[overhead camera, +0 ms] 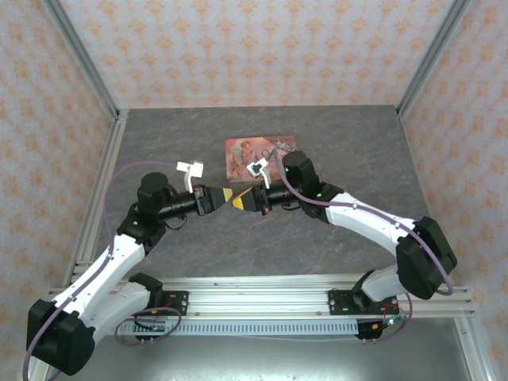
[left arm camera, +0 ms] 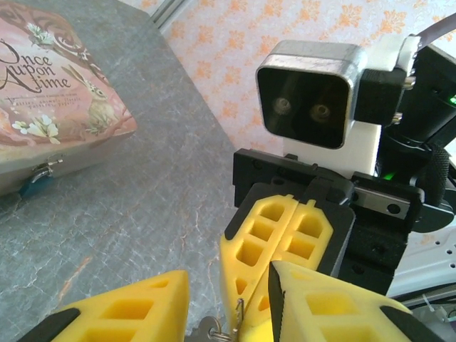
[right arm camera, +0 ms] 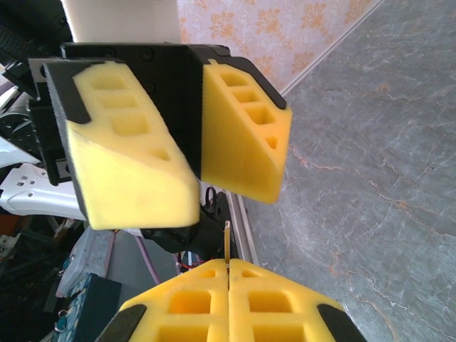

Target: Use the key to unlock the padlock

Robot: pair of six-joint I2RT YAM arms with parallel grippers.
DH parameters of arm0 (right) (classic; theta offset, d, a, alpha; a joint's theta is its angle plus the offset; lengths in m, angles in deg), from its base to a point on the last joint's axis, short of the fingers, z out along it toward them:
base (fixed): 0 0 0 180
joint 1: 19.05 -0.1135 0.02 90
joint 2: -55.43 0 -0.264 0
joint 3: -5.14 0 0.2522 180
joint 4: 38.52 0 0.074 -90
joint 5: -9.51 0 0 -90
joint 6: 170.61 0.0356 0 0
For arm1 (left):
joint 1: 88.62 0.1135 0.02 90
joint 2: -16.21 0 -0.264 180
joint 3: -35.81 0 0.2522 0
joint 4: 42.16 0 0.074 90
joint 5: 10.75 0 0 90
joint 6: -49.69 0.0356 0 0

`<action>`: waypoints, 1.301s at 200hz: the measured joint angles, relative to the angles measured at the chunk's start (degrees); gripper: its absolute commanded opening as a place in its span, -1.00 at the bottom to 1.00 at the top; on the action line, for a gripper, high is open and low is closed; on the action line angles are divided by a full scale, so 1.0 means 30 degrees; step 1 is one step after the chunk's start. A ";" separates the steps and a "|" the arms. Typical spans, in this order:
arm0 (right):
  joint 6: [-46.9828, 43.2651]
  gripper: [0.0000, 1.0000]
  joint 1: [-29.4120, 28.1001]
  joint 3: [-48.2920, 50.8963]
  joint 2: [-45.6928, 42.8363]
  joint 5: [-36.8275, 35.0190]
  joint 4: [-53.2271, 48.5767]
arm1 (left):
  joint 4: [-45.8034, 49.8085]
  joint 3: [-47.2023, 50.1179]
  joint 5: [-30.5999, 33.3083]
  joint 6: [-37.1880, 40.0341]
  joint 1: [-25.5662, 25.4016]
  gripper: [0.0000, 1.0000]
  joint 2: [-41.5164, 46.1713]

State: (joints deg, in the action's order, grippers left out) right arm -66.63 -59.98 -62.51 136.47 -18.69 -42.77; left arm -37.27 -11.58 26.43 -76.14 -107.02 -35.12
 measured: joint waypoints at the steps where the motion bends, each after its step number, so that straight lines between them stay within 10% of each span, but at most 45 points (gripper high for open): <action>1: 0.0000 -1.00 0.0000 0.0000 0.0000 0.0000 0.0000 | 0.0000 0.0000 -0.0015 0.0000 0.0000 -0.28 -0.0007; 84: 0.0138 -1.00 0.0000 -0.0036 -0.0109 0.0124 0.0000 | -0.0335 -0.0007 -0.0925 -0.0036 -0.0255 -0.47 -0.0415; 146: 0.0109 -1.00 0.0051 -0.0087 -0.0124 0.0284 -0.0226 | 0.0015 -0.0138 -0.1166 0.0918 -0.0495 -1.00 -0.0532; 183: -0.0423 -0.15 -0.0015 -0.0568 -0.0284 -0.0189 -0.1625 | 0.2557 -0.1166 -0.0867 0.2987 -0.0495 -1.00 -0.0517; 260: -0.2900 -0.01 0.0029 -0.0860 -0.2623 -0.1479 -0.5748 | 1.0010 -0.5880 -0.1297 0.9967 -0.0627 -1.00 -0.1574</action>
State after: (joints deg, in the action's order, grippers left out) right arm -75.33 -59.89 -65.09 128.60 -23.12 -60.01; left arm -7.23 -29.22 22.54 -46.24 -108.90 -39.84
